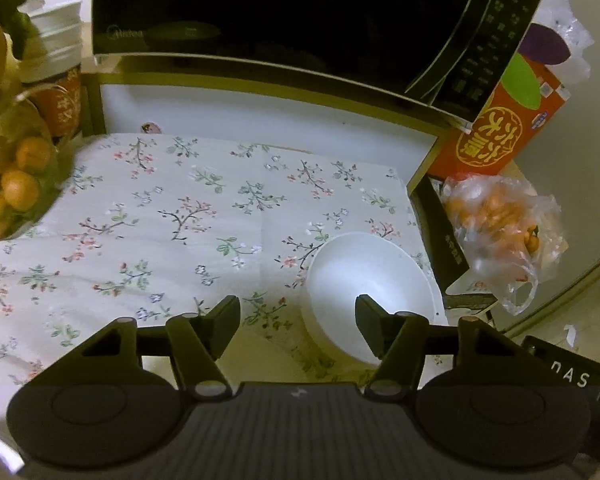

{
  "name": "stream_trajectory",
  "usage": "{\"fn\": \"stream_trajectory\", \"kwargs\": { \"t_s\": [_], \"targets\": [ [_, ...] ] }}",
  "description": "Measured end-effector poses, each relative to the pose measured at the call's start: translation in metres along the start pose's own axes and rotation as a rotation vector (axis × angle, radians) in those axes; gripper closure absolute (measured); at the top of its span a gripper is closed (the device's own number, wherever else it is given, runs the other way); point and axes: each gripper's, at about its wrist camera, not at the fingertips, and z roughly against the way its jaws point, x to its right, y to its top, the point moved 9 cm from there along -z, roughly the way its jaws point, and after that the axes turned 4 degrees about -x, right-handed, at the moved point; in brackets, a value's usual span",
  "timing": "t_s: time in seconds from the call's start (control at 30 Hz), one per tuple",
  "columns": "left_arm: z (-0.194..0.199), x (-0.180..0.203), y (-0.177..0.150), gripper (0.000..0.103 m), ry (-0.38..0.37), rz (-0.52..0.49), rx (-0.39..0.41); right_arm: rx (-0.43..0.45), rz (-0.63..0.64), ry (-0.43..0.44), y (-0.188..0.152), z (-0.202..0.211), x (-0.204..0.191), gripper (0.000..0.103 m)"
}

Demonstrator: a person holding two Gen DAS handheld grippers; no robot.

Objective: Organize plates and bowls
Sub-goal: 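Move both grippers to the small white bowl by the microwave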

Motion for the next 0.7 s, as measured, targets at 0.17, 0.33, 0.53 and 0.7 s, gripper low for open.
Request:
{"fn": "stream_trajectory", "kwargs": {
  "t_s": [0.17, 0.33, 0.53, 0.7],
  "targets": [
    [-0.015, -0.002, -0.003, 0.058, -0.011, 0.002, -0.034, -0.014, 0.031, 0.018, -0.001, -0.015, -0.014, 0.053],
    [-0.023, -0.003, -0.004, 0.068, -0.041, 0.014, -0.048, -0.02, 0.019, 0.034, -0.001, -0.023, -0.018, 0.057],
    [-0.034, 0.005, -0.011, 0.082, -0.069, -0.02, -0.076, -0.037, 0.032, 0.003, -0.008, -0.037, -0.02, 0.07],
    [-0.028, 0.009, -0.008, 0.088, -0.105, -0.019, -0.06, -0.04, 0.082, -0.005, -0.011, -0.037, -0.026, 0.092]
  ]
}}
